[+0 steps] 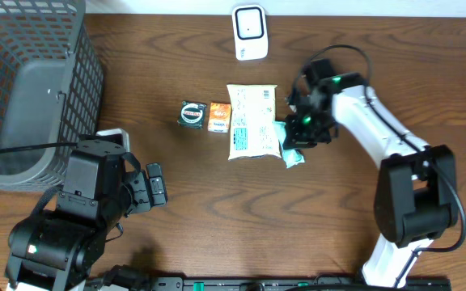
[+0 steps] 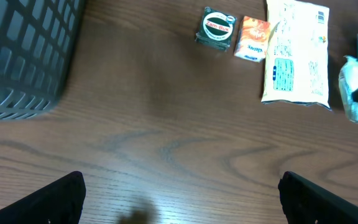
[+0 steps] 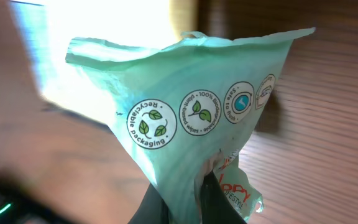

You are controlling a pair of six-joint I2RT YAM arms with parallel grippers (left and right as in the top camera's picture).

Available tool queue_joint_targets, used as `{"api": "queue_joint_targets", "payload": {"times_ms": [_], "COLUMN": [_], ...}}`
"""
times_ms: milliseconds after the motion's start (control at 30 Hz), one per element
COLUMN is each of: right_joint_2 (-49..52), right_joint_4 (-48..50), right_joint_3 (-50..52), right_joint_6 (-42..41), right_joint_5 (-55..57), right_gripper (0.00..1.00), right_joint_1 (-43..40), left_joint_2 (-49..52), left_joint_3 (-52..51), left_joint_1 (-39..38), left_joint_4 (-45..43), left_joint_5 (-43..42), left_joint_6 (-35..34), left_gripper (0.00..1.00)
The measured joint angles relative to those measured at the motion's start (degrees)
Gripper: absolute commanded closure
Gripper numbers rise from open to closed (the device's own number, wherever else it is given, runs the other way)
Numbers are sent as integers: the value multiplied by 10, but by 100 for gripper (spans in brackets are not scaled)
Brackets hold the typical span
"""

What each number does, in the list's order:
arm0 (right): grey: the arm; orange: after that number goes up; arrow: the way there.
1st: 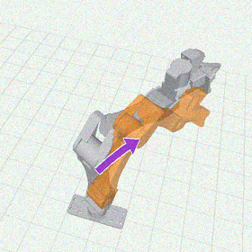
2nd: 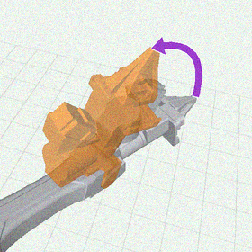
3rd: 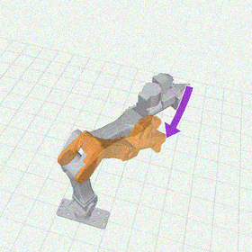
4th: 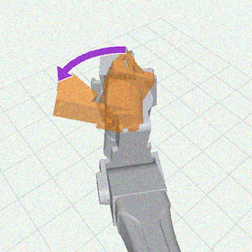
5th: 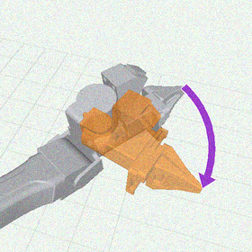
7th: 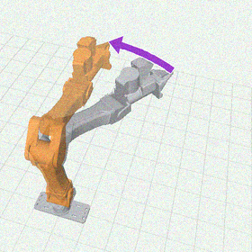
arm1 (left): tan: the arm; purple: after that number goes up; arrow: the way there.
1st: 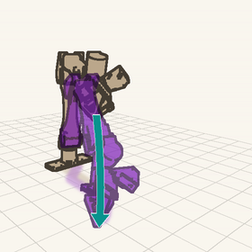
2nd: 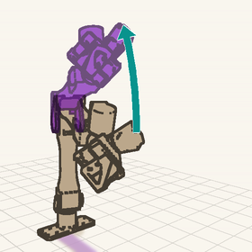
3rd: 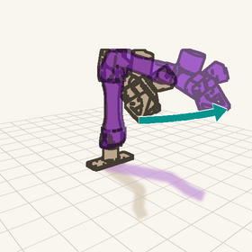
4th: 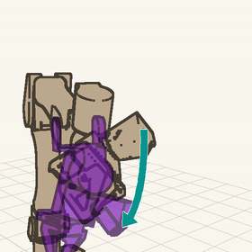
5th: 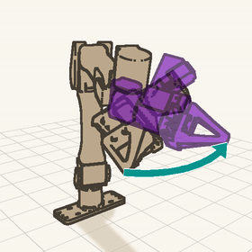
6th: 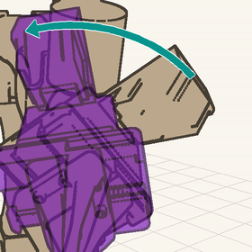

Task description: Scan the item barcode

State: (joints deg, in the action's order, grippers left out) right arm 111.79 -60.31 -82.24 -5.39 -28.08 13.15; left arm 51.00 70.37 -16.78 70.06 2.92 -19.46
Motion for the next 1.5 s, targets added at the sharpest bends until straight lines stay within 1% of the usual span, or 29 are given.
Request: {"api": "queue_joint_targets", "payload": {"times_ms": [100, 200, 333, 433, 500, 533, 600, 667, 767, 867, 1033, 1167, 1233, 1267, 1400, 1500], "right_joint_2": [0, 0, 0, 0, 0, 0, 0, -2, -2, -2, -2, -2, -2, -2, -2, -3], "right_joint_4": [4, 28, 80, 109, 121, 127, 128, 120, 88, 29, -64, -77, -55, -42, 19, 56], "right_joint_3": [26, 87, 172, 229, 252, 261, 268, 266, 245, 195, 98, 81, 91, 97, 139, 171], "right_joint_6": [54, 106, 134, 137, 134, 126, 99, 76, 53, 40, 50, 65, 68, 68, 56, 39], "right_joint_5": [-107, -222, -307, -336, -337, -324, -286, -249, -195, -132, -83, -66, -59, -58, -54, -62], "right_gripper": [99, 99, 99, 99, 92, 83, 77, 64, 54, 43, 38, 32, 29, 28, 32, 39], "right_joint_1": [-38, -78, -122, -158, -181, -192, -217, -234, -256, -269, -268, -253, -239, -233, -205, -190], "left_joint_2": [0, 0, 0, 0, 0, 0, 0, 0, 0, 0, 0, 0, 0, 0, 0, 0], "left_joint_3": [0, 0, 0, 0, 0, 0, 0, 0, 0, 0, 0, 0, 0, 0, 0, 0], "left_joint_1": [0, 0, 0, 0, 0, 0, 0, 0, 0, 0, 0, 0, 0, 0, 0, 0], "left_joint_4": [0, 0, 0, 0, 0, 0, 0, 0, 0, 0, 0, 0, 0, 0, 0, 0], "left_joint_5": [0, 0, 0, 0, 0, 0, 0, 0, 0, 0, 0, 0, 0, 0, 0, 0], "left_joint_6": [0, 0, 0, 0, 0, 0, 0, 0, 0, 0, 0, 0, 0, 0, 0, 0], "left_gripper": [2, 2, 2, 3, 2, 2, 2, 3, 2, 2, 2, 2, 2, 2, 2, 2]}}
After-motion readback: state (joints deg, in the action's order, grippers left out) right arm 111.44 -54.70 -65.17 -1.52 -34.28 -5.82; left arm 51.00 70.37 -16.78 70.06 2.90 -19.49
